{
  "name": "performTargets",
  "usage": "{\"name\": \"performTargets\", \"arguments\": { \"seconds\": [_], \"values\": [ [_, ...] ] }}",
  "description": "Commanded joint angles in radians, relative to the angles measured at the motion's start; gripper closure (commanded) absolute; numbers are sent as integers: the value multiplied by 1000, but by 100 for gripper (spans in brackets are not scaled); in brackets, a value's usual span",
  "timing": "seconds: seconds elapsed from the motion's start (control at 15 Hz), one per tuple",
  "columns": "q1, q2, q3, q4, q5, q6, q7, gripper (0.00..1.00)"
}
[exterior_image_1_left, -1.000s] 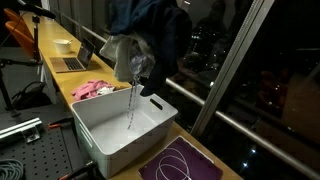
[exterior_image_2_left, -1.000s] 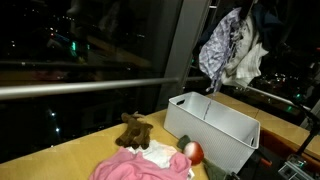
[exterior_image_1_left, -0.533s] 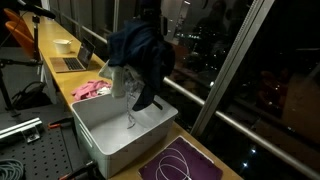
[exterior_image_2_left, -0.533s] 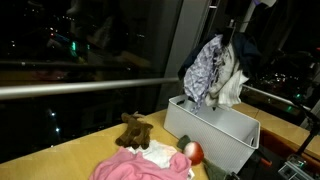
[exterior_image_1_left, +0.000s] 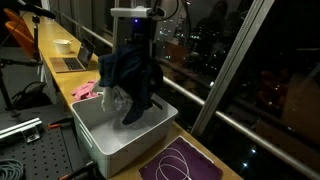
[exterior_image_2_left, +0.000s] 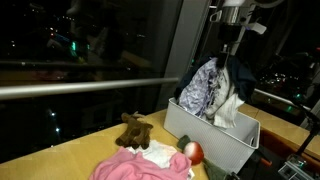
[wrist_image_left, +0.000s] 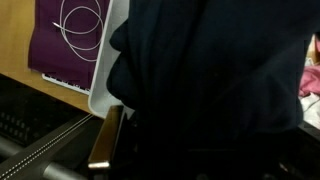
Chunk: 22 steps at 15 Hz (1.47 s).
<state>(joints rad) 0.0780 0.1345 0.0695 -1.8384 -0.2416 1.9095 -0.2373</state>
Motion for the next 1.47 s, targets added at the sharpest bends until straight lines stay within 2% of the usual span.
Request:
{"name": "performTargets", "arguments": {
  "seconds": [0.0, 0.4, 0.87, 0.93, 1.0, 1.07, 1.4],
  "values": [
    [-18, -48, -7, -113, 19, 75, 0, 100],
    [-30, -85, -10, -258, 34, 162, 4, 100],
    [-30, -83, -14, -338, 14, 231, 8, 100],
    [-32, -83, -16, -346, 12, 235, 5, 75],
    [-34, -84, -18, -352, 14, 236, 3, 74],
    [-35, -85, -19, -356, 16, 237, 1, 68],
    [-28, -90, -11, -356, 17, 227, 14, 31]
  ]
}}
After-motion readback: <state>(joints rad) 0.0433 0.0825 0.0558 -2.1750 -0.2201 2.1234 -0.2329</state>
